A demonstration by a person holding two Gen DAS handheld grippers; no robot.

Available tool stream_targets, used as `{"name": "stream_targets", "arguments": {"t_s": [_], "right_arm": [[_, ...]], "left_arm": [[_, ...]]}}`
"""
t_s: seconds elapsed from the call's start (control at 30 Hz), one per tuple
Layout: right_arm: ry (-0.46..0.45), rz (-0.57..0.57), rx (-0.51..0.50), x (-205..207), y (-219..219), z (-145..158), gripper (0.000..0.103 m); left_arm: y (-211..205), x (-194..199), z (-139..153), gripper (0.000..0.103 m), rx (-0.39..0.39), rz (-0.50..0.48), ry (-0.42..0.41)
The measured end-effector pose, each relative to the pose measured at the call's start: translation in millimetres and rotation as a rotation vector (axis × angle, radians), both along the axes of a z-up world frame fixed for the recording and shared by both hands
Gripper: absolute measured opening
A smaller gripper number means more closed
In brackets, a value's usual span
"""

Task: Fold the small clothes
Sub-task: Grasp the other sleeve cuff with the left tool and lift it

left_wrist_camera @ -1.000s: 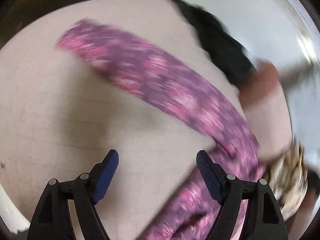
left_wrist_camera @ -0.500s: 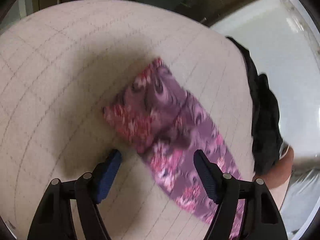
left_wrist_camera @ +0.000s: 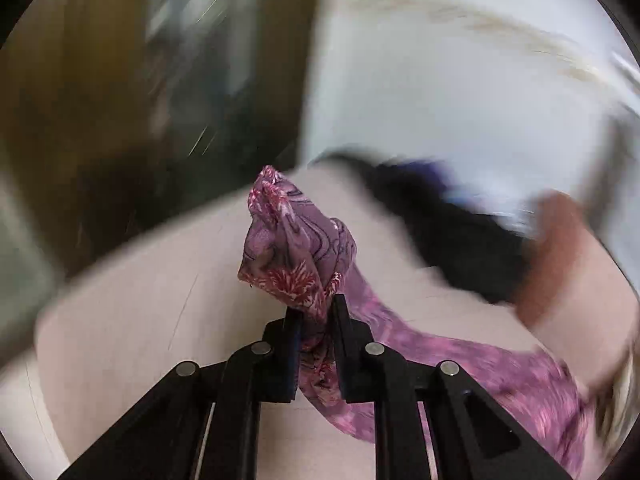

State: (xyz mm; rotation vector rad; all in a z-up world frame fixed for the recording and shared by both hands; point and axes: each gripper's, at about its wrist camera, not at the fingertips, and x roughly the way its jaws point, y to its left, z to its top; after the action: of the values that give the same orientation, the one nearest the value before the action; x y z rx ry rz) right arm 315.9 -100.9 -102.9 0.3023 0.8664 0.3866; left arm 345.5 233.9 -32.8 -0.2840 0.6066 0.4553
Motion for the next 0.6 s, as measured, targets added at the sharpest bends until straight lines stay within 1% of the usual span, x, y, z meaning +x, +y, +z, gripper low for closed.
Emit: {"name": "stream_targets", "arguments": {"t_s": [0.03,0.07,0.13,0.2,0.23,0.3,0.33,0.37,0.4,0.43,0.47,0.5,0.57,0.6], "right_arm": [[-0.008,-0.011,-0.008,-5.4,-9.7,4.9,0.065],[-0.012,-0.017,-0.01,-9.4,-18.0,8.4,0.065],[-0.013,-0.036,-0.001,-16.4,-40.7,14.7,0.065],[-0.007,-0.048,0.017,-19.2,-61.9,17.3,0.065],[0.002,-0.051,0.032,-18.8,-76.3,16.6,0.065],[0.027,-0.05,0.075,-13.7,-100.5,10.6,0.065],[0.037,-0.047,0.096,-11.1,-108.1,7.2,0.065],[0.052,-0.041,0.129,-7.3,-118.7,1.2,0.065],[0.065,-0.031,0.183,-3.5,-131.3,-7.0,0.065],[0.073,-0.016,0.227,-0.8,-137.2,-12.9,0.065],[0.098,0.017,0.296,3.7,-145.1,-22.0,0.066],[0.154,0.065,0.373,11.2,-150.6,-33.4,0.067],[0.228,0.114,0.47,22.2,-158.0,-50.1,0.067],[0.243,0.111,0.492,25.7,-162.2,-55.6,0.067]], "left_arm": [[-29.0,-10.2,13.9,0.013,0.022,-0.077,-0.032],[-52.1,-16.7,22.0,0.013,0.031,-0.144,-0.046],[-108.9,-34.2,28.0,0.014,0.05,-0.306,-0.043],[-149.8,-49.2,19.9,0.014,0.069,-0.422,-0.031],[-174.9,-60.2,11.1,0.014,0.064,-0.503,-0.031],[-203.9,-76.4,-2.9,0.014,0.033,-0.621,-0.037],[-222.4,-88.3,-15.3,0.014,0.022,-0.687,-0.04],[-241.3,-88.4,-23.6,0.014,0.038,-0.726,-0.039],[-260.7,-96.7,-32.6,0.014,0.079,-0.763,-0.034],[-283.8,-104.1,-47.0,0.014,0.148,-0.812,-0.016],[-297.8,-103.2,-53.0,0.014,0.182,-0.846,0.003],[-314.0,-106.4,-65.0,0.014,0.216,-0.88,0.032],[-335.4,-106.9,-83.0,0.014,0.255,-0.91,0.07],[-342.9,-104.1,-93.2,0.014,0.28,-0.925,0.088]]}}
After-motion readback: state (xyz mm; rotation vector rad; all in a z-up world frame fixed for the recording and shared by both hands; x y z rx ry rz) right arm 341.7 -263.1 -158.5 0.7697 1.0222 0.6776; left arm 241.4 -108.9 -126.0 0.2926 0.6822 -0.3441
